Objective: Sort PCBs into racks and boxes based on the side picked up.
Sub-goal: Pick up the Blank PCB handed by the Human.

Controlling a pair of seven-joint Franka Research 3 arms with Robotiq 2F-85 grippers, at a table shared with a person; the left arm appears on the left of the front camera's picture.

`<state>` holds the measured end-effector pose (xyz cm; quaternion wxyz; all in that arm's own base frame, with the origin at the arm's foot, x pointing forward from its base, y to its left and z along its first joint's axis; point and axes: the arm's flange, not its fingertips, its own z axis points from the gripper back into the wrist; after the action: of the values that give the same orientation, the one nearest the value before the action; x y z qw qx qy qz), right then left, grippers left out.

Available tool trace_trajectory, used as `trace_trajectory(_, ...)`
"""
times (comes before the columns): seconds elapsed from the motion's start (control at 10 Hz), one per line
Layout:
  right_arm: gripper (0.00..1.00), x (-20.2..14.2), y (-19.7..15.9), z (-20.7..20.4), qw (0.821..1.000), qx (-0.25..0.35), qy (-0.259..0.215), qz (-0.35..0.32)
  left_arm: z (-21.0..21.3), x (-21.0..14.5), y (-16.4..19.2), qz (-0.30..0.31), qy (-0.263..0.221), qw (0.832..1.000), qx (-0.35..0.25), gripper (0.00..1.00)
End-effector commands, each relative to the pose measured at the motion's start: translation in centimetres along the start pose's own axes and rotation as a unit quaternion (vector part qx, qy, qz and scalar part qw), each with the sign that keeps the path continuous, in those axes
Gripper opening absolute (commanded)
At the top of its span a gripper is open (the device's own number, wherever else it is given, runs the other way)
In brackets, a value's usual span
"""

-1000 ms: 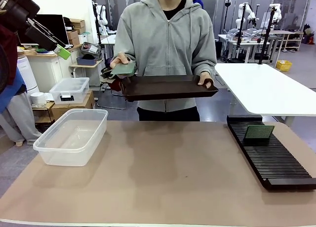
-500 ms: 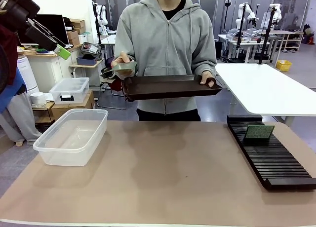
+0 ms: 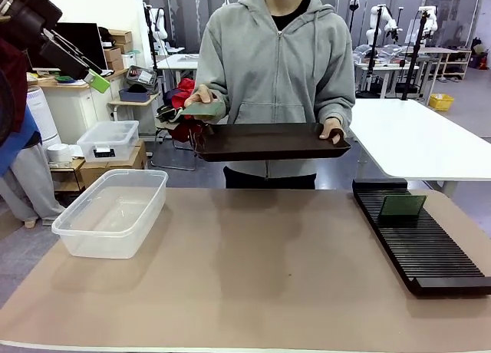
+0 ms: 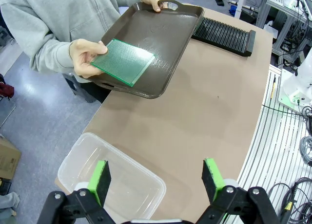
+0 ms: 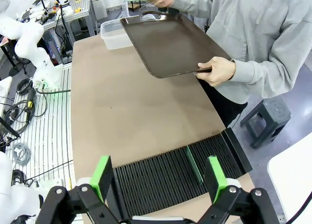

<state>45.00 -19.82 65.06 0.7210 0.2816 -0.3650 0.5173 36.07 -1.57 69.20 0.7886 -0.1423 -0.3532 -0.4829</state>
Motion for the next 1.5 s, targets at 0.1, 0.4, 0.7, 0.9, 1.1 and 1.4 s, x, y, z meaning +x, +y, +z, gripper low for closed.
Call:
trace_trajectory(0.1,1.0,0.0,0.3,-0.1,1.0,0.004,-0.002,0.0,-0.1,-0.1,0.0,-0.001,-0.002,1.0,0.002,1.0)
trace_trajectory(0.4,1.0,0.0,0.3,-0.1,1.0,0.004,-0.002,0.0,-0.1,-0.1,0.0,-0.001,-0.002,1.0,0.002,1.0)
trace_trajectory(0.7,1.0,0.0,0.3,-0.1,1.0,0.004,-0.002,0.0,-0.1,-0.1,0.0,-0.001,-0.002,1.0,0.002,1.0)
trace_trajectory(0.9,1.0,0.0,0.3,-0.1,1.0,0.004,-0.002,0.0,-0.1,-0.1,0.0,-0.001,-0.002,1.0,0.002,1.0)
trace_trajectory(1.1,1.0,0.0,0.3,-0.1,1.0,0.004,-0.002,0.0,0.0,0.0,0.0,0.0,0.0,1.0,0.0,1.0)
trace_trajectory(1.4,1.0,0.0,0.3,-0.1,1.0,0.004,-0.002,0.0,-0.5,1.1,1.5,0.201,0.072,0.977,-0.025,1.0)
